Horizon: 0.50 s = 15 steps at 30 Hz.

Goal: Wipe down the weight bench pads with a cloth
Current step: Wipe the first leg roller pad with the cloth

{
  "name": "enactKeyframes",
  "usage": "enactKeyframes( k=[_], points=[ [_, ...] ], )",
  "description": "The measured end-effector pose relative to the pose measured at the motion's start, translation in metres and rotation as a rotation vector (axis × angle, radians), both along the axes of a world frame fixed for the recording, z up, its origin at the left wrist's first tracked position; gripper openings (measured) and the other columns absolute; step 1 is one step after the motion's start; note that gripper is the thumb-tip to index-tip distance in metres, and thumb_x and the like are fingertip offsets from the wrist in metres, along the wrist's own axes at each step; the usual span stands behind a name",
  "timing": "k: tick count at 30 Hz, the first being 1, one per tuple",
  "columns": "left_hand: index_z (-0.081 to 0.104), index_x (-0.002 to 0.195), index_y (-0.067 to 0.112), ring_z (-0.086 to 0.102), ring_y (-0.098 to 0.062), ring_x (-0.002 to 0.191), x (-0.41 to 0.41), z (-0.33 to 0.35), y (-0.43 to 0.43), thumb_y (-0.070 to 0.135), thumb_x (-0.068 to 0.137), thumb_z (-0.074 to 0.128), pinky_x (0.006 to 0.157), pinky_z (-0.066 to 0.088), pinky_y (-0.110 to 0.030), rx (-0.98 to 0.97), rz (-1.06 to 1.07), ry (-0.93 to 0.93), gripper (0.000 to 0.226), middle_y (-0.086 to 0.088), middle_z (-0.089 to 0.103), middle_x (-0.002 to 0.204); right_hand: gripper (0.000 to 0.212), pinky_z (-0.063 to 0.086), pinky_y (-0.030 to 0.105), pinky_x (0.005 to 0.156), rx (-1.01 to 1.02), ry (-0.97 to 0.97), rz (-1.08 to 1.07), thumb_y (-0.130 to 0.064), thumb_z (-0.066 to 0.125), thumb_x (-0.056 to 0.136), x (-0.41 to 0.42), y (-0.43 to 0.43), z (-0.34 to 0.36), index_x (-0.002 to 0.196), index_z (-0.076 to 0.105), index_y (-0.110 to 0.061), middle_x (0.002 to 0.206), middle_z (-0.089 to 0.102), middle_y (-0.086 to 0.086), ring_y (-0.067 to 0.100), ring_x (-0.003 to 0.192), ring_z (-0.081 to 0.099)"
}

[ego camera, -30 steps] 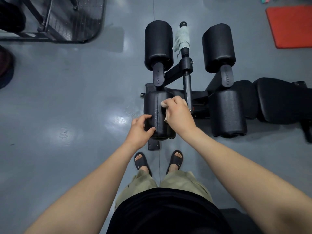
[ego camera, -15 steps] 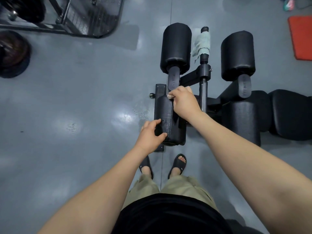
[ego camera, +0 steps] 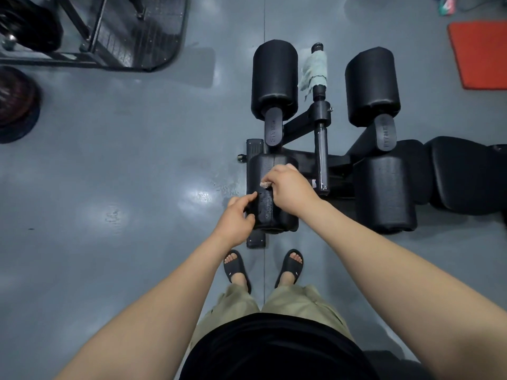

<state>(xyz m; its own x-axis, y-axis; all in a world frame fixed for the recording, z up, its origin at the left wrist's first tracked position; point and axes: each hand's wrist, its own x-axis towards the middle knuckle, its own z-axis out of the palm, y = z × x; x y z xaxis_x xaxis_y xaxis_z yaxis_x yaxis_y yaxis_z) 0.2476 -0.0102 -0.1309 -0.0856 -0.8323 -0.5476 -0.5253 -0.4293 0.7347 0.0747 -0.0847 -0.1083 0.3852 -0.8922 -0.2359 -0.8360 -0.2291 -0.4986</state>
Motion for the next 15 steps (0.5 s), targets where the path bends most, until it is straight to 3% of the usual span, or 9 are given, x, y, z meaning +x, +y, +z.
enactKeyframes(
  k=[6,15],
  points=[
    [0.043,0.152,0.024,0.045,-0.008,0.125,0.000,0.000,0.003,0.001,0.099,0.047,0.114,0.038,-0.028,-0.003,0.002,0.013,0.058,0.006,0.037,0.133,0.033,0.048,0.036,0.092,0.028,-0.058,0.011,0.001,0.051,0.089,-0.004,0.029,-0.003,0.106,0.072,-0.018,0.108,0.065,0.002,0.023,0.102,0.049],
    [0.046,0.150,0.027,0.049,-0.017,0.131,0.002,-0.004,0.000,0.009,0.102,0.050,0.114,0.041,-0.038,-0.024,0.002,0.008,0.051,0.006,0.039,0.132,0.032,0.049,0.038,0.090,0.018,-0.142,0.028,0.004,0.055,0.086,-0.012,0.064,-0.007,0.103,0.074,-0.015,0.105,0.067,0.002,0.025,0.097,0.052]
  ],
)
